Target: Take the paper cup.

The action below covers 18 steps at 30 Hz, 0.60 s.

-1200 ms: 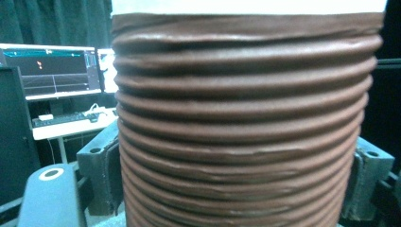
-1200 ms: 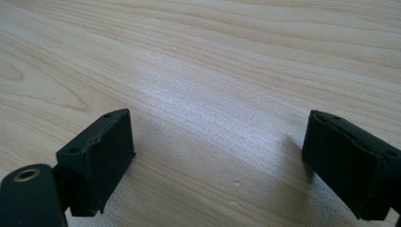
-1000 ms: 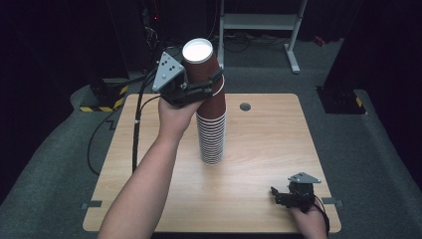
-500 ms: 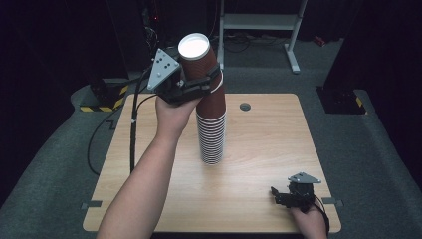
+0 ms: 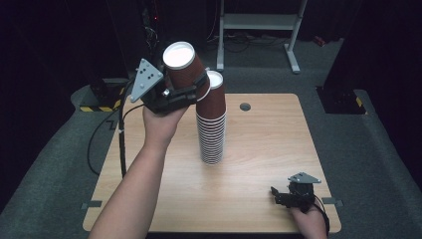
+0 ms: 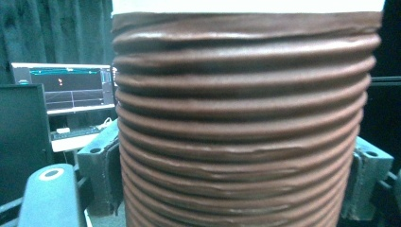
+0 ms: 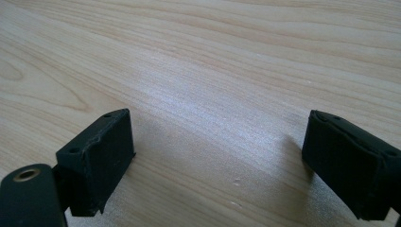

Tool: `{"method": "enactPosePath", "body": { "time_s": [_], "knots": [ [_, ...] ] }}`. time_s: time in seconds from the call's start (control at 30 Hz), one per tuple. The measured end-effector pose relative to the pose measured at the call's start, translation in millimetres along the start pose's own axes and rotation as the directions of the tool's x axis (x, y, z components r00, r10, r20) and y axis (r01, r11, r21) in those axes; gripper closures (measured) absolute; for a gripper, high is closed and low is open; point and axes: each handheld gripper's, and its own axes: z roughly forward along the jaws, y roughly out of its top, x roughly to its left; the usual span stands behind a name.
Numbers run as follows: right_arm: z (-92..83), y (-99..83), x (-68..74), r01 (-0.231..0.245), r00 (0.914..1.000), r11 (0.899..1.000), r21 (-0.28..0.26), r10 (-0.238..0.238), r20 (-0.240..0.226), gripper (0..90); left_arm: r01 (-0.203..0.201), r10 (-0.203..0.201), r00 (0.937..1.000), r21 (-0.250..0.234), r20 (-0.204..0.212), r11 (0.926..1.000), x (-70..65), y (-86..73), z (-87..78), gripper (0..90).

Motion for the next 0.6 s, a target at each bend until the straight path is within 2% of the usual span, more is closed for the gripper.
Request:
{"method": "enactPosePath", "body": {
  "time_s": [0.2, 0.33, 0.6],
  "knots": [
    [0.0, 0.0, 0.1, -0.001, 1.0000, 1.000, 0.000, 0.001, 0.000, 9.4, 0.004, -0.004, 1.0000, 0.008, -0.009, 1.0000, 2.2, -5.4, -14.3, 17.1],
    [0.0, 0.0, 0.0, 0.000, 1.0000, 1.000, 0.000, 0.000, 0.000, 9.4, -0.023, 0.023, 0.9995, 0.026, -0.019, 0.9994, 0.7, -11.4, -22.5, 17.1],
    [0.0, 0.1, 0.4, 0.009, 0.9999, 1.000, 0.001, -0.009, -0.003, 9.4, -0.007, 0.008, 0.9999, 0.043, -0.012, 0.9991, -2.2, -23.8, -38.3, 17.0]
  ]
}}
